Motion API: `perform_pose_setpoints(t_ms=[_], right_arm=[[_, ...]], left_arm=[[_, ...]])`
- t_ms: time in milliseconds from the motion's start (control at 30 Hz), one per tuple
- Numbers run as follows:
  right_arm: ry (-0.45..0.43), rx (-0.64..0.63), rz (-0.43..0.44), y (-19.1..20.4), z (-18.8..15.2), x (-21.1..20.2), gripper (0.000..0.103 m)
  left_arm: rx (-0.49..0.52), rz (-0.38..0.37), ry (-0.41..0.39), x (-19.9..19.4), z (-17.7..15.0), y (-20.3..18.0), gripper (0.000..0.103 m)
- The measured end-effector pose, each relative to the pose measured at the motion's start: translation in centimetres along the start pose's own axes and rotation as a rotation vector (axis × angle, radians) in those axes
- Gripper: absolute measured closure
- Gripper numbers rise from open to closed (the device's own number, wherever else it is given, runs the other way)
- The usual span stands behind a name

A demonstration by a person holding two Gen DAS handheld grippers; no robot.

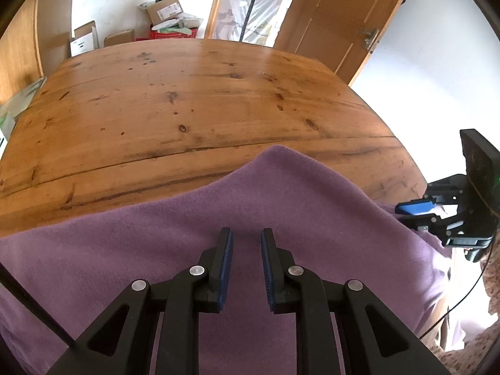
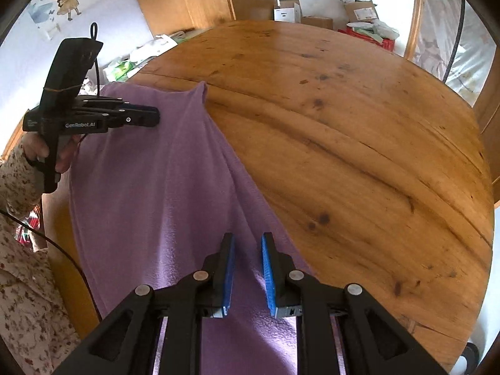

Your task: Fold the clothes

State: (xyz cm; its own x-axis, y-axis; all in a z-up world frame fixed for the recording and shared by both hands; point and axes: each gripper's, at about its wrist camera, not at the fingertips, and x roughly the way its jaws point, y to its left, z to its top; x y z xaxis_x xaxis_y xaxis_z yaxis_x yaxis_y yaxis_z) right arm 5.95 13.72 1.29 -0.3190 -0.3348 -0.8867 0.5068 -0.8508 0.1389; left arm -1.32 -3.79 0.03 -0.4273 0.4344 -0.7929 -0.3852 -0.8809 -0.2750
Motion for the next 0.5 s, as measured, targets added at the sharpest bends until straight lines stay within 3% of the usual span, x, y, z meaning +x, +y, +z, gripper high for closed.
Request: perform_pose_setpoints(t_ms=[33,67,100,367,500], right_arm=[[-0.013,0.010,-0.006,-0.2,-0.1,-0.3,0.086],[-0.026,0.021,-0.012,-0.5,-0.2,-0.6,0.097],[-0.040,0.032,-0.019,-0.8,-0.4,-0.9,0.101],[-0.148,0.122,-0.070,-3.0,-1.4,-3.4,0.101],[-0.107,0.127,-0.095,-3.2,-1.6,-1.5,0.101]], left_arm=[[-0.001,0.002,-0.001,0.0,0.0,0.0,0.084],[-0.002,0.005,-0.001,0.0,0.0,0.0,0.084],[-0.001,0.008,-0.001,0.1,0.0,-0.1,0.084],[-0.007,-0.001,-0.014,0.0,-0.1,0.2,0.084],[-0.008,0.000,-0.018,0.0,-0.2,0.2,0.084]])
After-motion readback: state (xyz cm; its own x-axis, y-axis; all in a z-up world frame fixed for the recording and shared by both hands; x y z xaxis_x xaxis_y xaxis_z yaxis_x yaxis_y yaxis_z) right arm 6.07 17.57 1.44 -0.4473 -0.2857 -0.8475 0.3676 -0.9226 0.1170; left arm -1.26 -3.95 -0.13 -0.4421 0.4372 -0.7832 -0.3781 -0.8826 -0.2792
